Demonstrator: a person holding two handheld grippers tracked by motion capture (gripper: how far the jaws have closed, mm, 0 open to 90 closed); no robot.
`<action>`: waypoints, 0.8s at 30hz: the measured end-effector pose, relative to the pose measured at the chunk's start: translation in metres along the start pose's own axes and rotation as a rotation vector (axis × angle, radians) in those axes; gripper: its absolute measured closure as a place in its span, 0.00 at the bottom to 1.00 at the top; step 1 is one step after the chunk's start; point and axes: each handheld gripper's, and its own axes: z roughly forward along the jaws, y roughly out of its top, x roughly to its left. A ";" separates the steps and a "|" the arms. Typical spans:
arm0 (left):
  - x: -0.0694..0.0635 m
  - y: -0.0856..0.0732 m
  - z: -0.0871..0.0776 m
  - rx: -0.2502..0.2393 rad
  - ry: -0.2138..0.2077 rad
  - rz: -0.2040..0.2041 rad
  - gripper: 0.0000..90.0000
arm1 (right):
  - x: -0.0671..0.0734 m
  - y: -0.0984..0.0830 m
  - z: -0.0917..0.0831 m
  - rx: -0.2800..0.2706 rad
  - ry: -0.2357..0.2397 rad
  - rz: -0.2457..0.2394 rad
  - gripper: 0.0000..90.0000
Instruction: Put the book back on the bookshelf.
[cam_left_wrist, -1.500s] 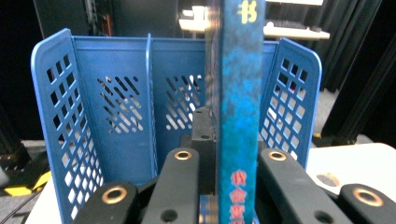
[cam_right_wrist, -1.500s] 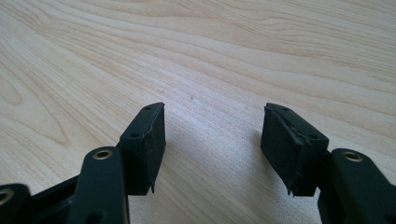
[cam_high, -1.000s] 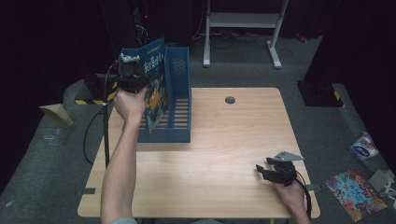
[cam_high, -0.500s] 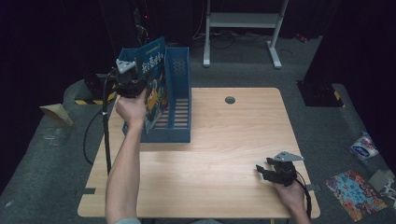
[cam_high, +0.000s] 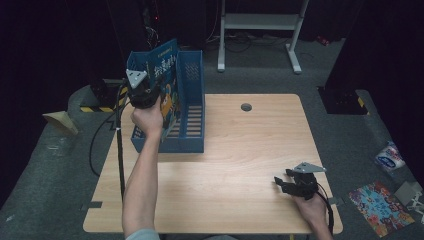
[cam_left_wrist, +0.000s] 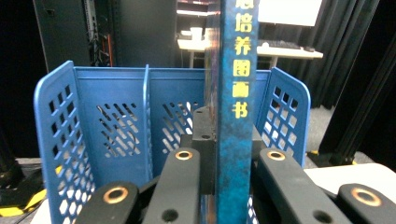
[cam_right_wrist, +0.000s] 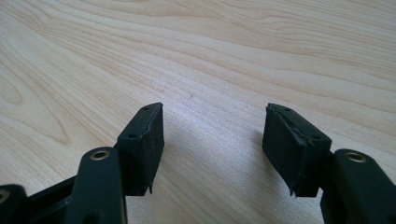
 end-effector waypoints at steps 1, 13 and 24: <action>0.000 -0.001 0.000 -0.008 0.001 -0.009 0.92 | 0.000 0.000 0.000 0.000 -0.001 0.000 0.43; 0.006 0.010 -0.001 0.059 -0.069 -0.043 0.85 | 0.001 0.000 0.000 0.000 -0.007 -0.008 0.43; 0.001 0.063 -0.001 0.281 -0.047 0.069 0.76 | 0.001 0.000 0.000 0.004 -0.002 -0.005 0.43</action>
